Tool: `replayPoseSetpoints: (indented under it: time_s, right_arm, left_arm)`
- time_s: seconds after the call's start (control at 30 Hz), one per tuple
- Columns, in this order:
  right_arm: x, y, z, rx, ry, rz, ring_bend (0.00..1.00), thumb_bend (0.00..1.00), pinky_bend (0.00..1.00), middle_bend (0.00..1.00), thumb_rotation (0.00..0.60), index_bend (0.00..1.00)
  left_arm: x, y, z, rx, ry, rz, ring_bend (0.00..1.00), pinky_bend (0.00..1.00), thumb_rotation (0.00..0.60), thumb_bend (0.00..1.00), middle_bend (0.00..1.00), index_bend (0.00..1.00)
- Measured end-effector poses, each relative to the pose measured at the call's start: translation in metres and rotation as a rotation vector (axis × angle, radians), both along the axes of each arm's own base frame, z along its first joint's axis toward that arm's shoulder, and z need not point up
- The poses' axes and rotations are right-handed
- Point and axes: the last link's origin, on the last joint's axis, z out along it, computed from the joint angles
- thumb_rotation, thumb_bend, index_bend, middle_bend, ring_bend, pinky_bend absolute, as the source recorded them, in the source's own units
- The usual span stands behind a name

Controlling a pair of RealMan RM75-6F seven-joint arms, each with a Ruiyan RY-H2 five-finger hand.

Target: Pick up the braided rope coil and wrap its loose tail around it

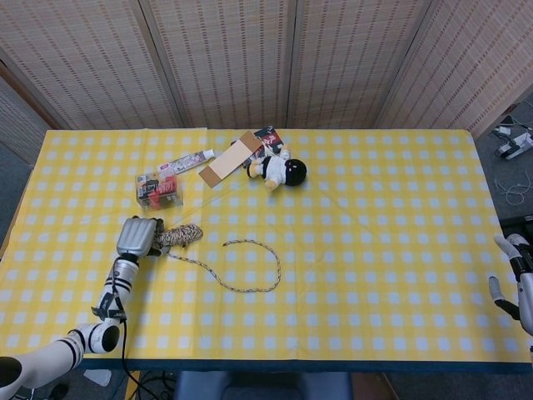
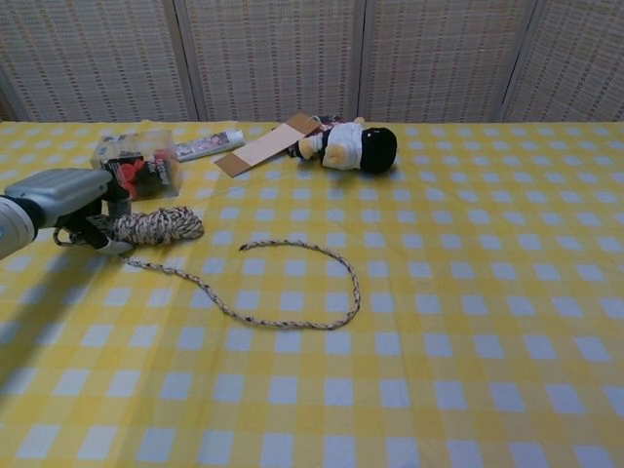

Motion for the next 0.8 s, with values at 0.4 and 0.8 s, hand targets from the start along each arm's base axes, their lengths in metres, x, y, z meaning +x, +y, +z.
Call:
replayPoseSetpoints:
  time_s: [0.4,0.8]
  right_arm:
    - [0.015,-0.007,0.0,0.043,0.015,0.045,0.17,0.41,0.29,0.28,0.6,0.18]
    - [0.056,-0.039,-0.014,0.21,0.106,0.18,0.18,0.43,0.29,0.31,0.6,0.23]
  left_arm:
    - [0.007,0.004,0.023,0.032,-0.18,-0.04,0.56,0.41,0.516,0.25,0.67,0.69]
    - [0.038,-0.006,0.058,0.045,-0.388,-0.132,0.56,0.42,0.504,0.25,0.68,0.7]
